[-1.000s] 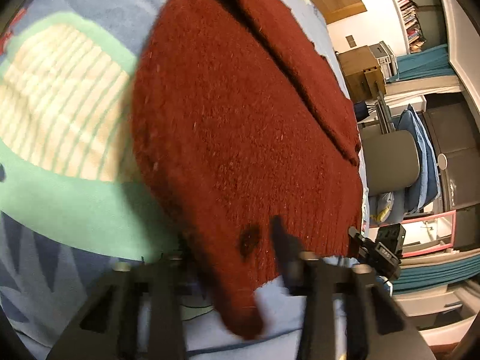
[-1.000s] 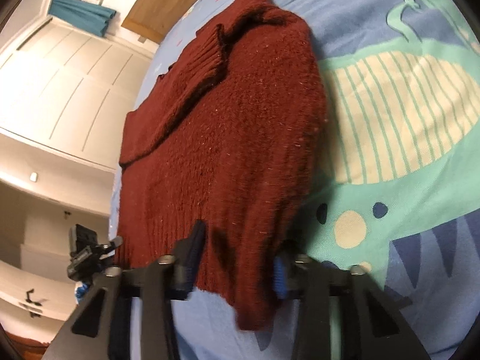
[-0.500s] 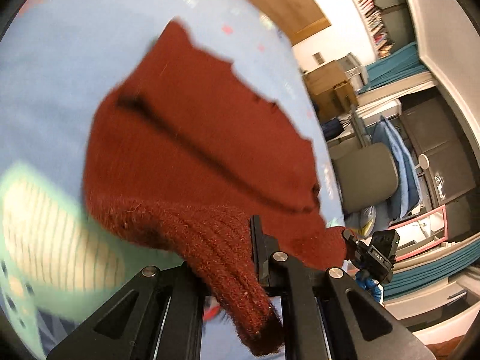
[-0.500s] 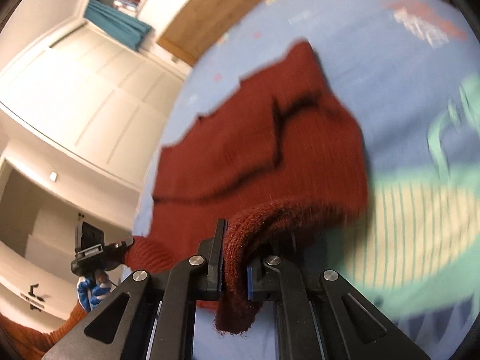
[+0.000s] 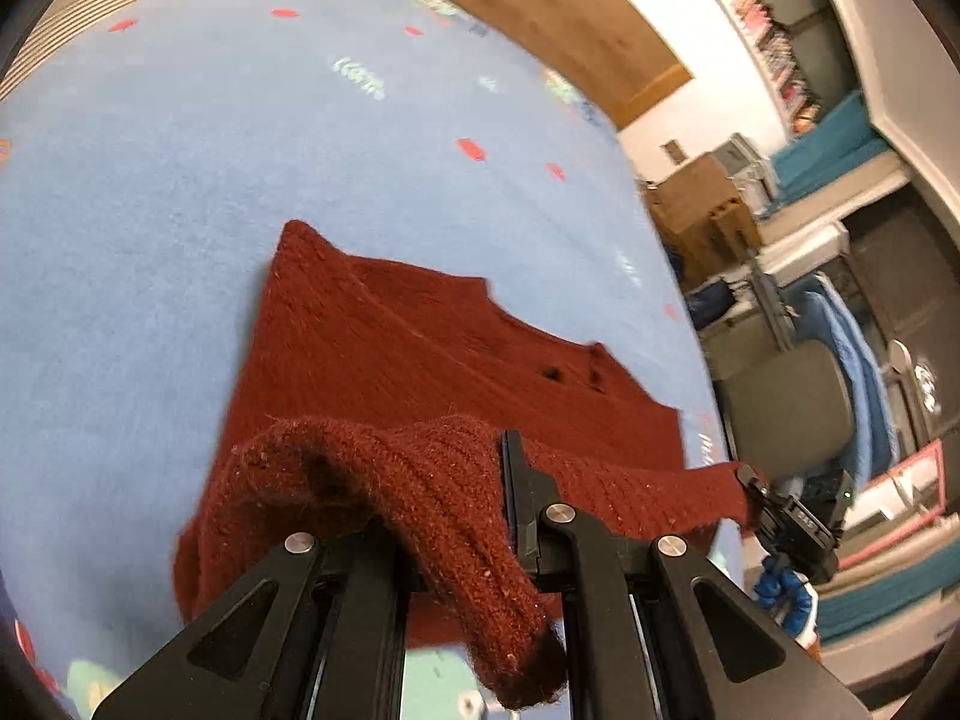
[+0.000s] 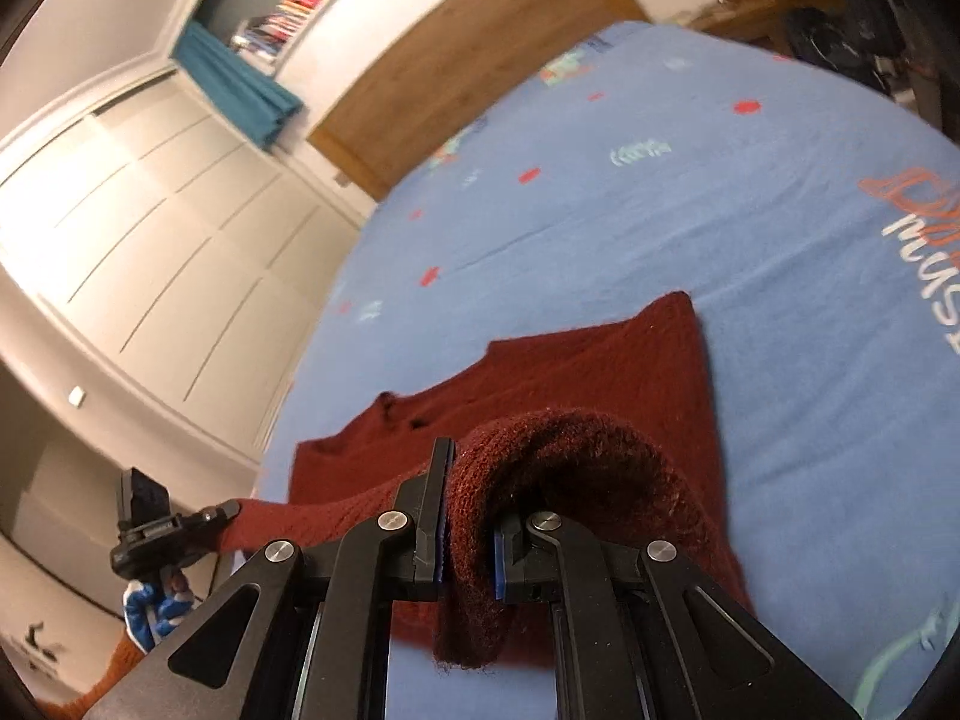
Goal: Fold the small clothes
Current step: 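Lift the hem with both grippers, fold it onto the collar, open, then lift both open grippers away from the half-folded sweater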
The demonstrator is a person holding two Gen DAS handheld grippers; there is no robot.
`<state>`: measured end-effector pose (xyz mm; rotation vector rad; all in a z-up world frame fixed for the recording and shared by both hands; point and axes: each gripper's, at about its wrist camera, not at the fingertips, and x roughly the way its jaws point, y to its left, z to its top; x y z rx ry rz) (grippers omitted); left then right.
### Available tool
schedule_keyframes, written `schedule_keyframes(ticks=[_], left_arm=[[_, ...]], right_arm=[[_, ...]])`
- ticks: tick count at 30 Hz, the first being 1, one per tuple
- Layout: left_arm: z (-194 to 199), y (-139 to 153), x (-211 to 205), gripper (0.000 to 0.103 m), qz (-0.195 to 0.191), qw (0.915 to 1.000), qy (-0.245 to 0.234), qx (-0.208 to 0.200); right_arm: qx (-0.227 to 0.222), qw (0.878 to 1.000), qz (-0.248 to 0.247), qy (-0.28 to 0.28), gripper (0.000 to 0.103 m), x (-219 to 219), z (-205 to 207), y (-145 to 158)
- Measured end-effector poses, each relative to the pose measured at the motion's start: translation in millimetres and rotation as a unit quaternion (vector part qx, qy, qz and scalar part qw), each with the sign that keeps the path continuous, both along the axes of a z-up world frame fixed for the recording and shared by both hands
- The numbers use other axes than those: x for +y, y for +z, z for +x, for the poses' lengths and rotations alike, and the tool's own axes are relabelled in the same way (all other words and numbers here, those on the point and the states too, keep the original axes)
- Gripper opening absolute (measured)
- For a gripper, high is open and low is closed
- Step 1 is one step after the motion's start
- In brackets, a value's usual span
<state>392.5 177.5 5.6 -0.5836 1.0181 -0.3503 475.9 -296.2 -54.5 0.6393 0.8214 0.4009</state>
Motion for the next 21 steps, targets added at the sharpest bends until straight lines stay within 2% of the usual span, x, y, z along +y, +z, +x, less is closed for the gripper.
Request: schedule_keyframes(ticks=[6,9,10,14,16,17,19,21], left_arm=[[35.6,-41.8,18.0,0.008,0.005,0.9973,0.029,0.067],[43.8,-51.7,24.4,0.014,-0.023,0.9952,0.04,0.087],[45.5,-52.3,28.5,0.016,-0.032,0.9946,0.044,0.088],[49.3,-49.5,46.1,0.041,-0.088,0.9902,0.063,0.089],[47.8,-44.8,54.0,0.051,-0.099,0.9889,0.074,0.082],[47.3,-41.2,59.3,0.057,-0.11,0.9875,0.081,0.078],[44.8,-35.4,70.0,0.06,-0.122,0.9855,0.094,0.073],[44.4,-27.8,77.9,0.06,-0.122,0.9855,0.098,0.065]], right_arm=[[0.06,0.998,-0.006,-0.028,0.012,7.1,38.9,-37.0],[0.077,0.996,-0.009,-0.038,0.013,7.2,48.3,-46.5],[0.079,0.996,-0.008,-0.042,0.016,6.4,51.1,-48.7],[0.085,0.995,0.0,-0.05,0.03,2.5,57.4,-51.7],[0.087,0.995,0.004,-0.054,0.045,1.1,59.5,-51.0],[0.086,0.995,0.005,-0.059,0.049,-0.5,59.2,-49.4],[0.08,0.994,0.007,-0.068,0.061,-2.1,60.5,-45.9],[0.072,0.994,0.012,-0.077,0.061,-9.3,58.4,-39.6]])
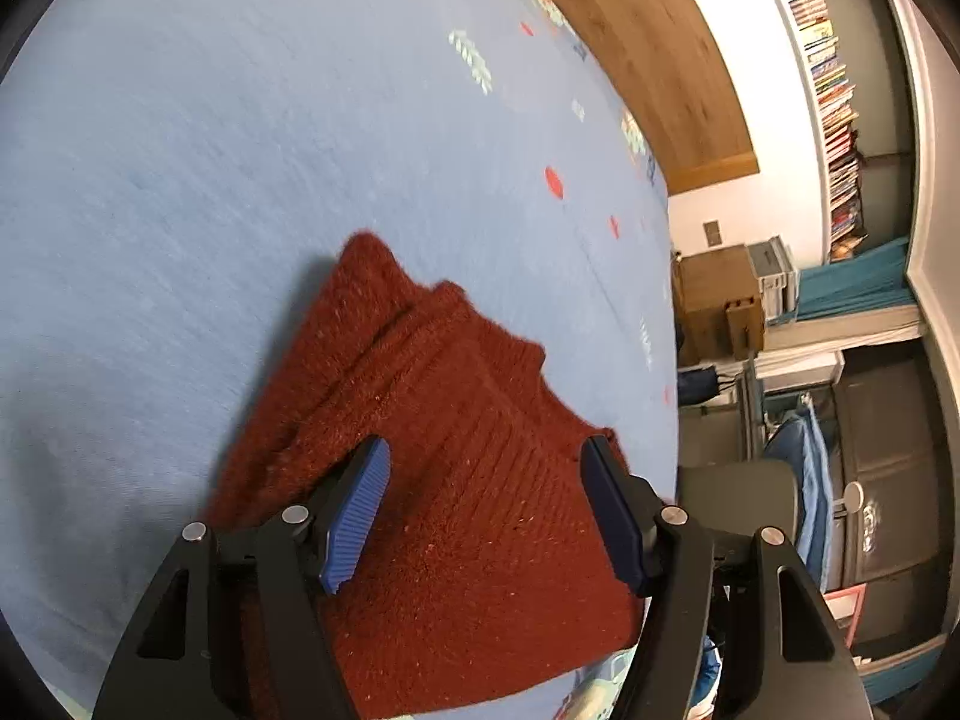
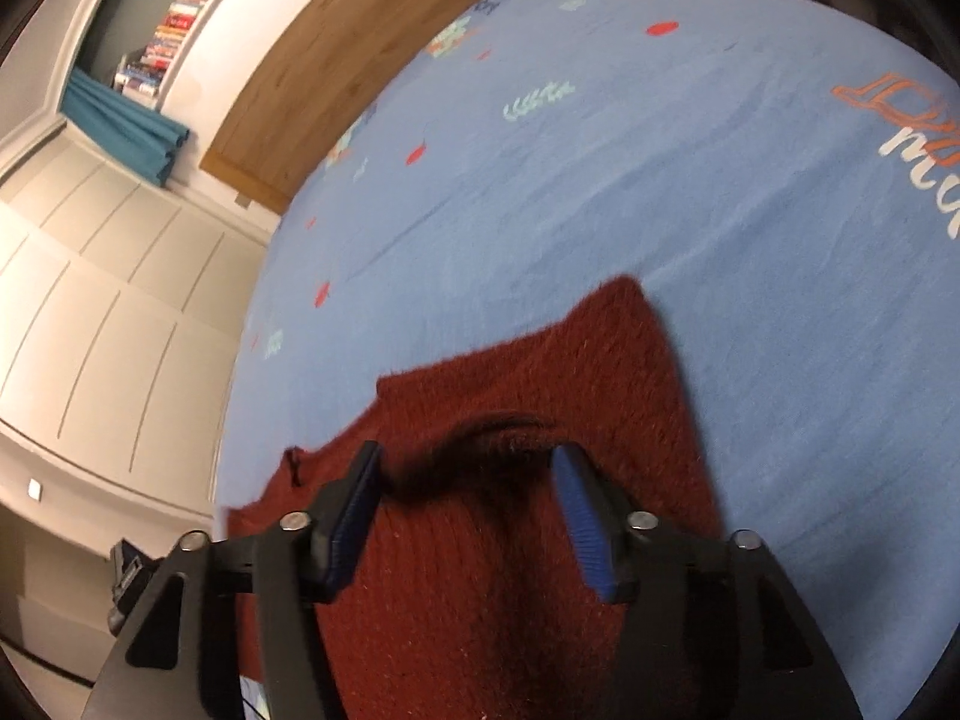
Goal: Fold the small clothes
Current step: 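Lift both open grippers away from the half-folded sweater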
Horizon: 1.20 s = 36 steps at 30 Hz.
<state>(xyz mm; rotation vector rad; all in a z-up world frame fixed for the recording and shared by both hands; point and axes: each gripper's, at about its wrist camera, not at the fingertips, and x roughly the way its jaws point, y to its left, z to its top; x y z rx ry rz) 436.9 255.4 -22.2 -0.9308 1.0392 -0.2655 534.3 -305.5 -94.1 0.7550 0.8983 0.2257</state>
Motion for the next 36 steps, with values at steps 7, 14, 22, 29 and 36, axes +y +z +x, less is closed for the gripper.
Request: schedule_keyframes(ticks=[7,14,22,29,36], left_arm=[[-9.2,34.8,-27.8,0.06,0.124,0.9909,-0.03,-0.042],[0.7,19.0,-113.8,0.061,0.281,0.9534,-0.084,-0.072],[24.1,-39.3,-137.9,0.061,0.376,0.9193,-0.107,-0.041],[4.7,-25.6,-129.3,0.061,0.35,0.9294,-0.097,-0.065],[-40.5,-6.0,-157.2,0.061,0.357,0.922,-0.111,-0.1]], right_arm=[[-0.042,0.995,-0.081,0.038,0.061,11.9,-5.5,34.4],[-0.068,0.965,-0.211,0.139,0.061,90.3,3.3,34.1],[-0.028,0.93,-0.319,0.18,0.061,129.3,31.4,-11.9],[-0.013,0.946,-0.301,0.116,0.06,85.7,30.3,-4.0],[-0.057,0.945,-0.289,0.142,0.061,114.3,-10.6,24.5]])
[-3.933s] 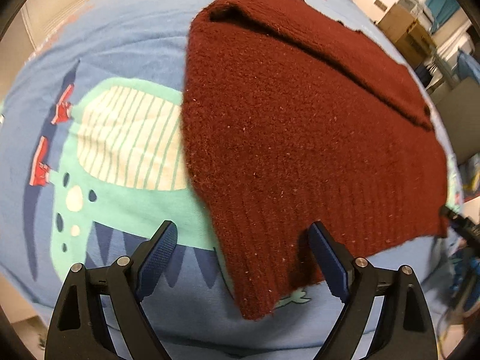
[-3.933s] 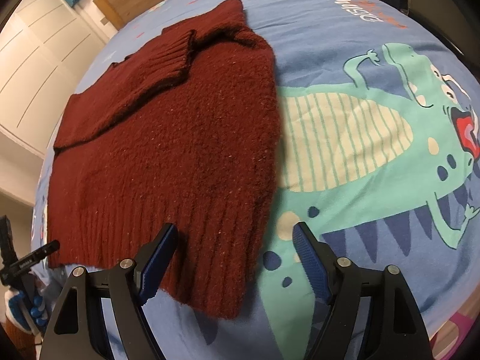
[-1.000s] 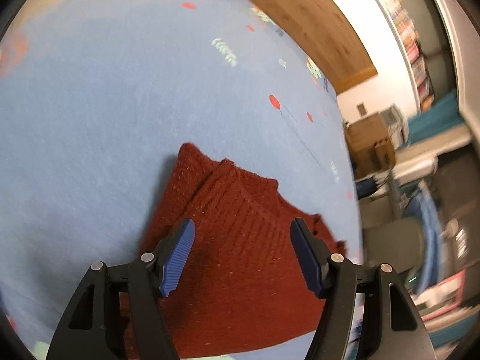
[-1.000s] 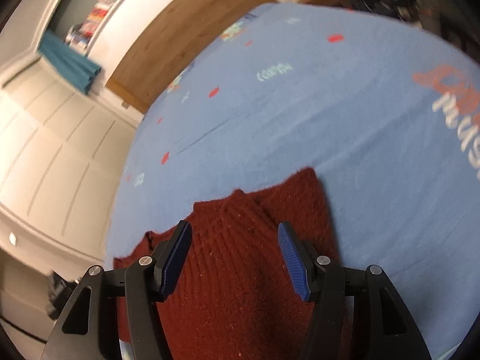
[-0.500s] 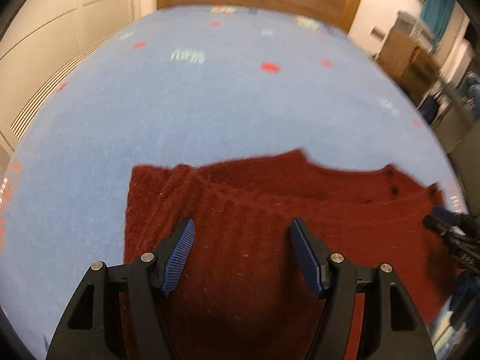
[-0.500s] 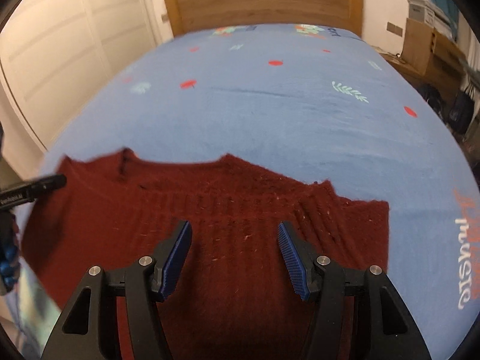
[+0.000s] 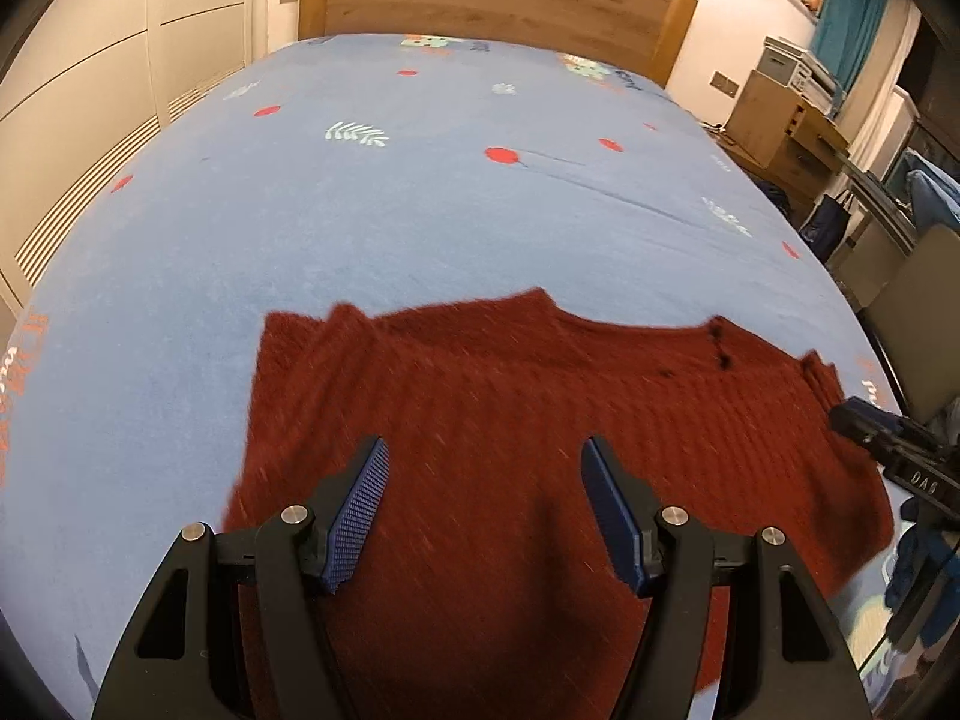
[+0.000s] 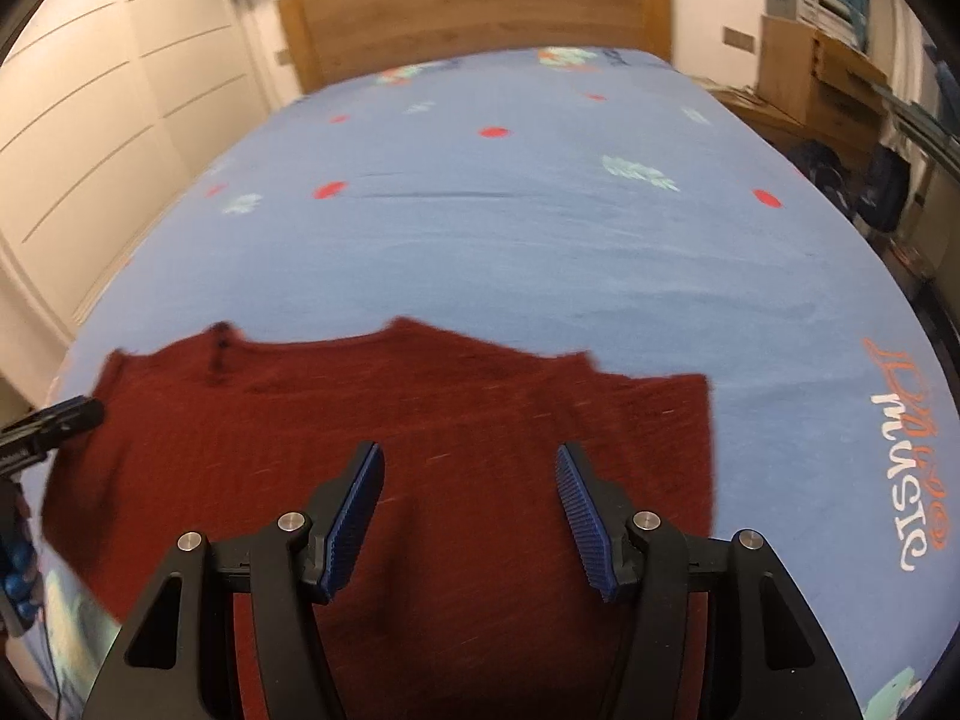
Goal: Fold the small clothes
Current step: 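Lift both open grippers away from the half-folded sweater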
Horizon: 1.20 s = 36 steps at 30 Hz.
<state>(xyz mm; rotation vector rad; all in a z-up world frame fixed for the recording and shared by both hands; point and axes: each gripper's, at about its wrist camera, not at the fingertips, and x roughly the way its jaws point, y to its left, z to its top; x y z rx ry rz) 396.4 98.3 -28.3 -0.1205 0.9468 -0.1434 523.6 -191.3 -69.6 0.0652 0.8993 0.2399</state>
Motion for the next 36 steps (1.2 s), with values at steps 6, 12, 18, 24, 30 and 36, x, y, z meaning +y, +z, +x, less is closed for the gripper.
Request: schedule_keyframes(ticks=[6,12,18,24,30,36], left_arm=[[-23.8,-10.9,-22.3,0.061,0.037,0.9992,-0.002,-0.012],[-36.2,-32.0,-27.4,0.061,0.059,0.9982,-0.001,-0.005],[-47.6,-22.2,-29.2,0.061,0.071,0.9972,0.004,-0.023],[-48.8,-27.7,-26.7,0.061,0.08,0.9965,0.016,-0.016],[-51.5,-35.5,-24.9,0.061,0.091,0.9956,0.019,-0.004],[-57.0,-29.3,-20.5,0.061,0.1,0.9947,0.025,-0.008]], right_arm=[[0.003,0.999,-0.02,0.042,0.061,40.9,-30.4,-14.6],[0.016,0.997,-0.047,0.051,0.061,37.8,-42.0,-37.3],[0.016,0.998,-0.061,0.025,0.061,11.5,-52.6,-27.9],[0.009,0.997,-0.067,0.035,0.061,14.4,-68.9,-24.0],[0.019,0.998,-0.062,0.027,0.062,3.9,-72.8,-29.9],[0.028,0.997,-0.075,0.001,0.063,-14.5,-78.7,-25.5]])
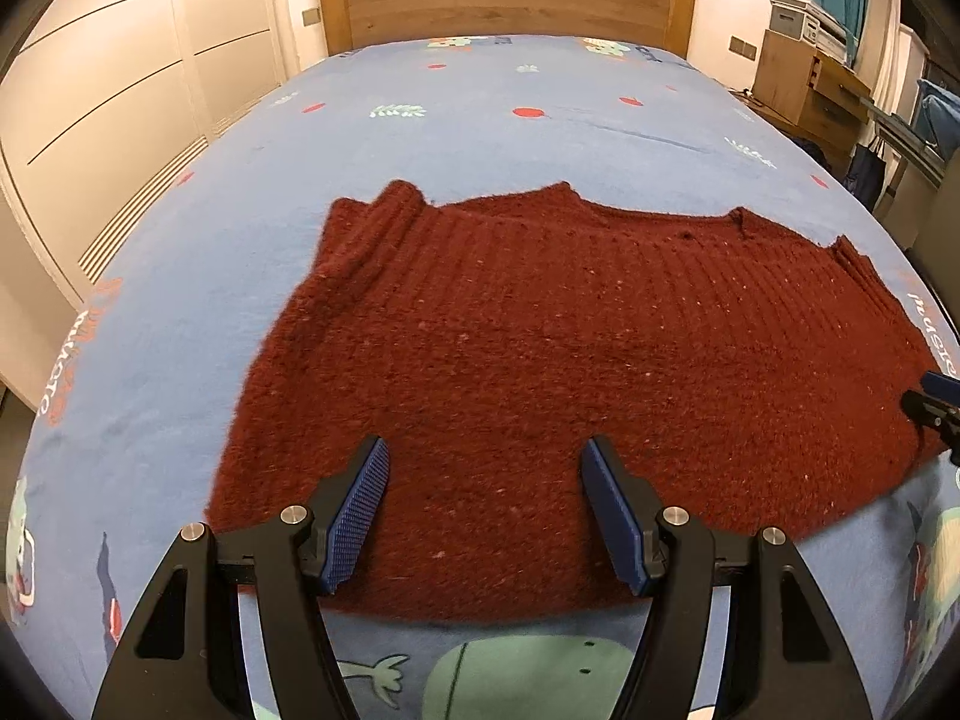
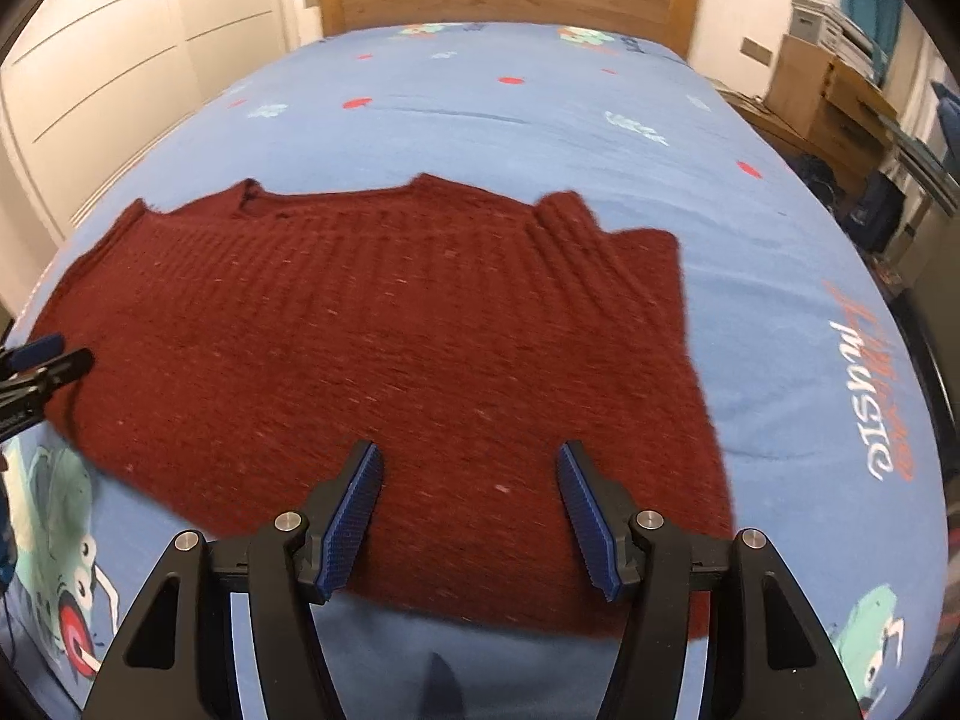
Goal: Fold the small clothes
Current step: 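Lift both open grippers away from the half-folded sweater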
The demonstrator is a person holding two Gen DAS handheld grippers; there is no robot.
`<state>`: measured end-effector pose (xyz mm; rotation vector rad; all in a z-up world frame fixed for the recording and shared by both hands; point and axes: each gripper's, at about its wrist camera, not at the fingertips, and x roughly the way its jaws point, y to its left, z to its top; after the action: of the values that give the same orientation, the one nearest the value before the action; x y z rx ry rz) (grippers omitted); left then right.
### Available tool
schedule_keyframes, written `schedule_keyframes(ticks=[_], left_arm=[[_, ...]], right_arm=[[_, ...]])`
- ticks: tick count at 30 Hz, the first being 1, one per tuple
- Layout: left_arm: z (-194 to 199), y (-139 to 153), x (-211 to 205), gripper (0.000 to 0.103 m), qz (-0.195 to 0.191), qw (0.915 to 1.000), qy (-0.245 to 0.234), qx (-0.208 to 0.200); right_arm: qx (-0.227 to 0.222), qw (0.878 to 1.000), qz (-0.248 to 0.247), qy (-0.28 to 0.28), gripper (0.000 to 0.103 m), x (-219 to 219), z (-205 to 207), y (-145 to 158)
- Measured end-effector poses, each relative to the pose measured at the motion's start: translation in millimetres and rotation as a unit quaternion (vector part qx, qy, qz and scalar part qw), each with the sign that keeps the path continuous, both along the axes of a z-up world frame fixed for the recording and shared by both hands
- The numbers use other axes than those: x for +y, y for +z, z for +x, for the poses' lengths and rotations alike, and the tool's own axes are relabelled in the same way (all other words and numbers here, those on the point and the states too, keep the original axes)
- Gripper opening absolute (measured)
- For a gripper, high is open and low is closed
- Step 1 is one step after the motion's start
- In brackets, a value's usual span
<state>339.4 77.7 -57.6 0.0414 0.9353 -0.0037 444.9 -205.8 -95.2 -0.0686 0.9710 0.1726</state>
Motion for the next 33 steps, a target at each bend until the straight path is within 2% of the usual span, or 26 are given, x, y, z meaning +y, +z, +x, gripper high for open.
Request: schedule_keyframes(ticks=[5,12,26,30,33], left_arm=[[2.6,-6.2,14.5,0.061,0.003,0.9997,0.023,0.008],[-2.3,-11.6,15.2,0.064,0.022,0.9995,0.018,0.011],[-10.4,-6.9,22.6,0.065,0.021,0.9992,0.024,0.024],[-13.1,1.2,22.1,0.065,0.019,0.9993,0.03,0.015],[-9.9,-2.2,22.8,0.067,0.018,0.9989,0.036,0.022]], right_arm=[[-0.007,1.0,0.013,-0.006,0.063,-4.3,-10.0,3.3],[0.013,0.998,0.047,-0.028,0.066,-23.2,-14.4,-13.1],[0.023,0.998,0.041,-0.04,0.068,-36.5,-26.2,-9.7],[0.006,0.999,0.034,-0.038,0.069,-28.5,-28.8,2.4],[0.001,0.998,0.045,-0.034,0.069,-20.0,-27.0,4.2]])
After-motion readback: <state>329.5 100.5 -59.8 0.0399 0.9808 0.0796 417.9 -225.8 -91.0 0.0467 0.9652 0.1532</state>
